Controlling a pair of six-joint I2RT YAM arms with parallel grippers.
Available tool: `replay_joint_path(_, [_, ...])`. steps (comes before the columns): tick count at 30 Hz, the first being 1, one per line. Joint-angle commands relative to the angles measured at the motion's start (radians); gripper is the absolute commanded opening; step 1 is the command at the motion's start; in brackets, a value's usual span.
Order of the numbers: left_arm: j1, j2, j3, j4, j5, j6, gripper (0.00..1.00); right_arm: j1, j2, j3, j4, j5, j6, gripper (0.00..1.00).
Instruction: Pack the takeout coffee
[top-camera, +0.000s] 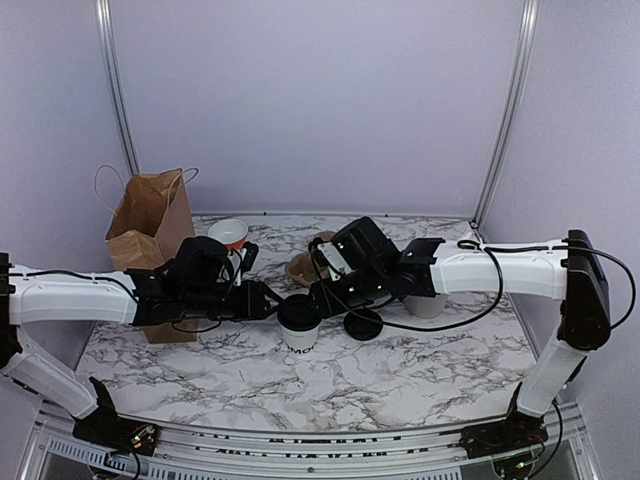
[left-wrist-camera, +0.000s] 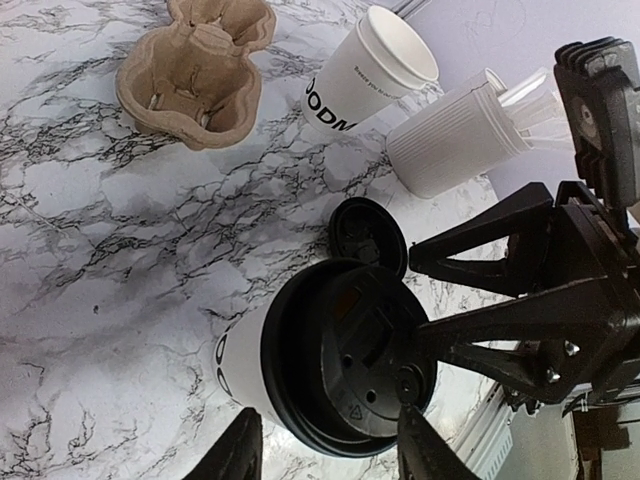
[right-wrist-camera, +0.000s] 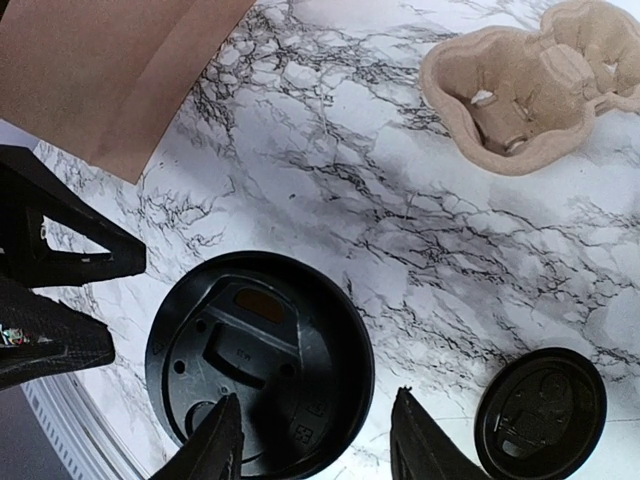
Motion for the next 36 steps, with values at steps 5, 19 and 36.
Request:
replay_joint_path(5, [-0.018, 0.033, 0.045, -0.070, -0.041, 0.027, 0.47, 0.016, 0.003, 0.031, -0.024, 0.024, -0.017, 0.50])
replay_joint_path(19, [-0.032, 0.056, 0.042, -0.064, -0.038, 0.017, 0.48, 0.020, 0.015, 0.021, -0.029, 0.023, -0.018, 0.50])
replay_joint_path(36, [-0.035, 0.058, -0.013, -0.053, -0.046, -0.008, 0.48, 0.027, 0.014, -0.003, -0.026, 0.020, -0.009, 0.51])
